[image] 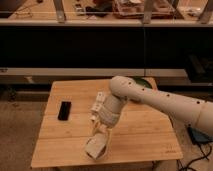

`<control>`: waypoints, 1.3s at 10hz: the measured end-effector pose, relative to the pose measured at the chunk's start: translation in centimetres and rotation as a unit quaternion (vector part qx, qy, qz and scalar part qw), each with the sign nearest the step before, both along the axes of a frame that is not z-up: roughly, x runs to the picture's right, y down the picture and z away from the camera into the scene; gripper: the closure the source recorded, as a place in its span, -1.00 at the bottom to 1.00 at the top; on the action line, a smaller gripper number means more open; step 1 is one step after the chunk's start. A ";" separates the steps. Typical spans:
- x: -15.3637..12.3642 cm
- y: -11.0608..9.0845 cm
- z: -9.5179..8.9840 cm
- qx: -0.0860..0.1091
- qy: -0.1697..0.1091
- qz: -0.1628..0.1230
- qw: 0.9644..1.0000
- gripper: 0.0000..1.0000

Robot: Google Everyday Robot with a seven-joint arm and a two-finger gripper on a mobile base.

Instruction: Place the white sponge in the ceramic cup

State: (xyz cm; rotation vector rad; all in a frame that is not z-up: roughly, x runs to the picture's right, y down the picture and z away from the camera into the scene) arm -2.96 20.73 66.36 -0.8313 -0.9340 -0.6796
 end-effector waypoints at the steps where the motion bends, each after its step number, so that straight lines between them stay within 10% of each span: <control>1: -0.1 0.1 0.0 0.001 0.001 -0.002 1.000 0.91; 6: -0.9 0.1 -0.2 0.007 -0.001 -0.007 1.000 -0.06; 13: -0.9 0.1 -0.2 0.006 -0.001 -0.008 1.000 -0.07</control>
